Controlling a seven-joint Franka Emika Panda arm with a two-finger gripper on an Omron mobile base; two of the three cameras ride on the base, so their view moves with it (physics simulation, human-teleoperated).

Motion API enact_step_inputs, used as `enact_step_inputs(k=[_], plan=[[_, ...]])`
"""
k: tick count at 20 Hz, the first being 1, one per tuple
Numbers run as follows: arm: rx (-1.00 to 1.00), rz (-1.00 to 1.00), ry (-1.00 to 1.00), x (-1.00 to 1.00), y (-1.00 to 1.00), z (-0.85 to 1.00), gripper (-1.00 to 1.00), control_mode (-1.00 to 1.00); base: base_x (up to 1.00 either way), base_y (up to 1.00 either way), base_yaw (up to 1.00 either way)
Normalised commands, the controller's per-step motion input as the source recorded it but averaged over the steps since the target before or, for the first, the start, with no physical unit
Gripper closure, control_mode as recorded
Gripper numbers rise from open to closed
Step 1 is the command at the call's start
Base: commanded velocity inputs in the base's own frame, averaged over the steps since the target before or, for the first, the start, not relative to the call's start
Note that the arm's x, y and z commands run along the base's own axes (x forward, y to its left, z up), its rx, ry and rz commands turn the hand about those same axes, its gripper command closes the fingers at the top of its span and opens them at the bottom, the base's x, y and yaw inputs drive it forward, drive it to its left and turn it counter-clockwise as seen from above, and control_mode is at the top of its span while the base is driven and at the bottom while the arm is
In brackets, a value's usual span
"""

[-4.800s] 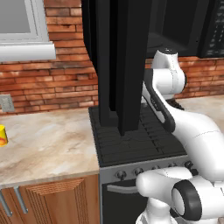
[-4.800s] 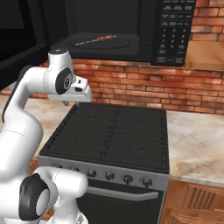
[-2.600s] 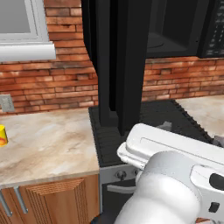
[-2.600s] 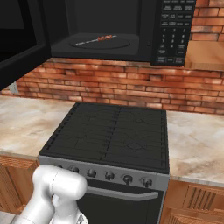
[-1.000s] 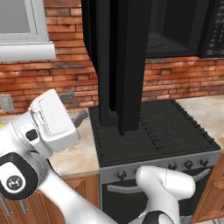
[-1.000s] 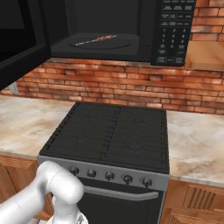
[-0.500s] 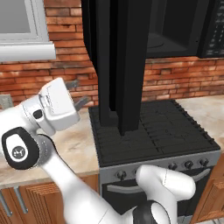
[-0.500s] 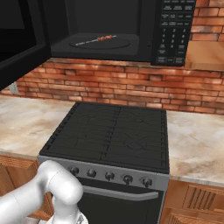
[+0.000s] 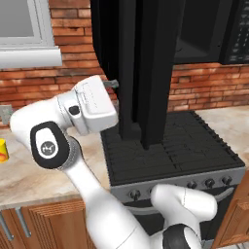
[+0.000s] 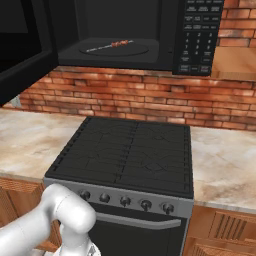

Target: Close the microwave door.

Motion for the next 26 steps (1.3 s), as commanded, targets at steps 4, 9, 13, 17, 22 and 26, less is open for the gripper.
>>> enact_step_inputs(k=[4, 9, 13, 17, 22, 26], plan=[[0.10, 0.00, 0.00, 0.00, -1.00, 0.03, -1.00, -1.00, 0.00, 0.00, 0.00], [0.12, 0.03, 0.00, 0.00, -0.98, 0.00, -1.00, -1.00, 0.00, 0.00, 0.00], [0.02, 0.10, 0.00, 0.03, -0.56, 0.00, -1.00, -1.00, 0.00, 0.00, 0.00], [0.00, 0.15, 0.01, 0.42, -0.54, 0.00, -1.00, -1.00, 0.00, 0.00, 0.00], [0.00, 0.17, 0.05, 0.58, -0.40, 0.00, -1.00, -1.00, 0.00, 0.00, 0.00], [0.00, 0.19, 0.06, 0.75, -0.36, 0.00, -1.00, -1.00, 0.00, 0.00, 0.00]])
